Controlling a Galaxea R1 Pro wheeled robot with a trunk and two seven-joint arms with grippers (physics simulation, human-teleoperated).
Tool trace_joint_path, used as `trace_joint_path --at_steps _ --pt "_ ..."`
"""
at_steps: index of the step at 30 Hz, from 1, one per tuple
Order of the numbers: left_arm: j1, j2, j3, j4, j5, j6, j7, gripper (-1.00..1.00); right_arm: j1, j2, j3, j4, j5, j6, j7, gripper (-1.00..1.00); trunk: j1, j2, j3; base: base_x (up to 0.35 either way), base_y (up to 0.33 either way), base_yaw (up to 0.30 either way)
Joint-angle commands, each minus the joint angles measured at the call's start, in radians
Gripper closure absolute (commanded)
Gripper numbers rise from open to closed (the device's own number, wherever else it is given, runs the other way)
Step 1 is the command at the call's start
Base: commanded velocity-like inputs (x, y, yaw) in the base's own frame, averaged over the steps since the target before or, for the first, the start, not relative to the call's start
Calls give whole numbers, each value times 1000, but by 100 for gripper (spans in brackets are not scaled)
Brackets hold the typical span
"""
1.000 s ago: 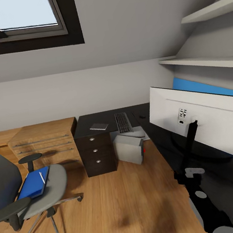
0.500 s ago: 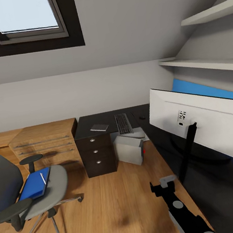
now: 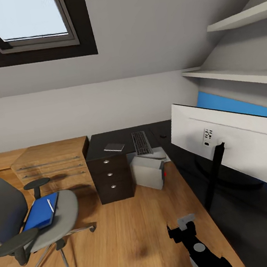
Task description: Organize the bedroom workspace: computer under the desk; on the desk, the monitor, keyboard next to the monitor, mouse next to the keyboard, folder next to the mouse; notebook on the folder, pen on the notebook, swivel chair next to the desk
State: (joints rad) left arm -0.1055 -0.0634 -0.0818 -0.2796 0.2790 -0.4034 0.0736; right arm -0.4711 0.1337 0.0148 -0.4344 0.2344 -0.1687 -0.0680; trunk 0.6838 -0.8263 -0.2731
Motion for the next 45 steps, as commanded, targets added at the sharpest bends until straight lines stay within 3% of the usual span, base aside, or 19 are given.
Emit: trace_joint_path --at_steps 1,8,14,23,29,45 --pt "-1 0 -9 0 5 -3 8 -100 -1 1 2 16 9 -2 -7 -100 -4 6 2 0 0 0" --pt "-1 2 -9 0 15 -3 13 -100 -1 4 -4 125 7 -26 -7 -100 -31 55 24 0 0 0" --pt "0 3 -9 -1 31 -4 10 -100 0 2 -13 224 -13 -100 -6 -100 -46 83 36 0 0 0" --pt "-1 3 -8 -1 37 -10 5 -100 0 -2 -17 365 -99 -243 -6 -100 -46 83 36 0 0 0" --pt "-1 2 -7 -1 37 -11 5 -100 0 -3 -18 391 -143 -266 -7 -100 -46 83 36 0 3 0" --pt "-1 2 -16 -1 33 -9 3 -100 0 -4 -20 399 -165 -273 -7 -100 -46 83 36 46 169 7"
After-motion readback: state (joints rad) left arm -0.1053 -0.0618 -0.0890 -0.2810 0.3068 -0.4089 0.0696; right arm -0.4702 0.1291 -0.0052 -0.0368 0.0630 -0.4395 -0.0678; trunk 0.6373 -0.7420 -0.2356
